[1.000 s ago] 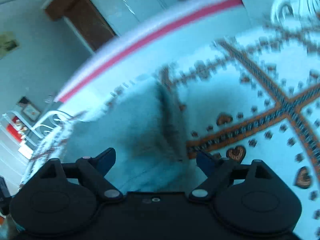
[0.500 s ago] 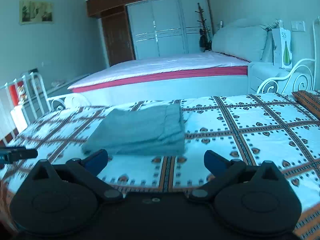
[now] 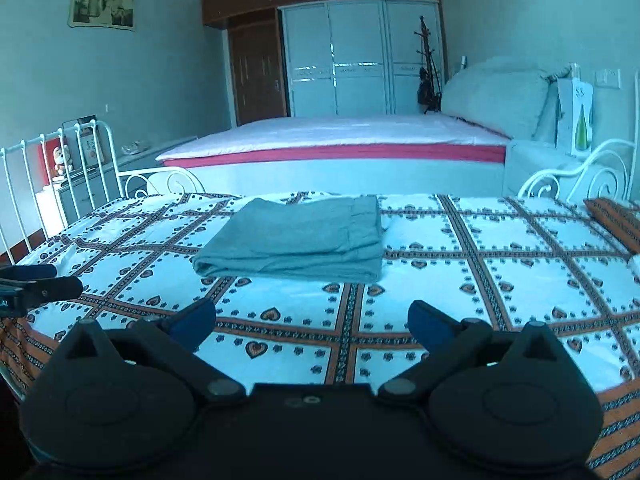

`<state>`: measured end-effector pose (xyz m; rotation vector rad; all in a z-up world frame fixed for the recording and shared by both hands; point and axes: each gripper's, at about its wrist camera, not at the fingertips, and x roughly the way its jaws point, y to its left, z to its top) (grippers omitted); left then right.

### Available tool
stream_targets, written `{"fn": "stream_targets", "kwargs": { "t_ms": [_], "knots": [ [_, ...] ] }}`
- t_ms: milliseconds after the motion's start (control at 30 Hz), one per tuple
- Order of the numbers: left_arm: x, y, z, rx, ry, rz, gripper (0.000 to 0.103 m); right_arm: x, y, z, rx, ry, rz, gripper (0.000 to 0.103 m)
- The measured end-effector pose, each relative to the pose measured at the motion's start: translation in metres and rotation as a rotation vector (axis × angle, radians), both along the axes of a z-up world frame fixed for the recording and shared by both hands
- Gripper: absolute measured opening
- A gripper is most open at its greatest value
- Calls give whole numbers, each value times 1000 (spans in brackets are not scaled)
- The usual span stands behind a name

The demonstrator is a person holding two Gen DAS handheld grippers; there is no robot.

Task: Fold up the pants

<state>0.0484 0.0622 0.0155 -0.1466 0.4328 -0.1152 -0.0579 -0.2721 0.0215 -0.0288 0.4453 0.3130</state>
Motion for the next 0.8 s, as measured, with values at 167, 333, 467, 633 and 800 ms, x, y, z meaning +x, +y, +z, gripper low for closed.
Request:
{"fn": "stream_targets", "kwargs": {
  "t_ms": [167,333,467,633,800],
  "knots": [
    [4,-12,-3,0,-3,-8,103,-1,-1,-2,7,-16,-24,97],
    [8,-22,-6,35,10,-12,103,-7,6,-5,35,-25,25,97],
    [6,-26,-5,48,4,-17,103,-6,11,-6,-1,-32,-1,97],
    [8,-28,-5,56,6,-24,103,-4,7,-5,22,-25,-25,97],
    [7,-28,-5,52,2,-26,103,-4,9,-6,6,-28,-8,97]
  ]
}}
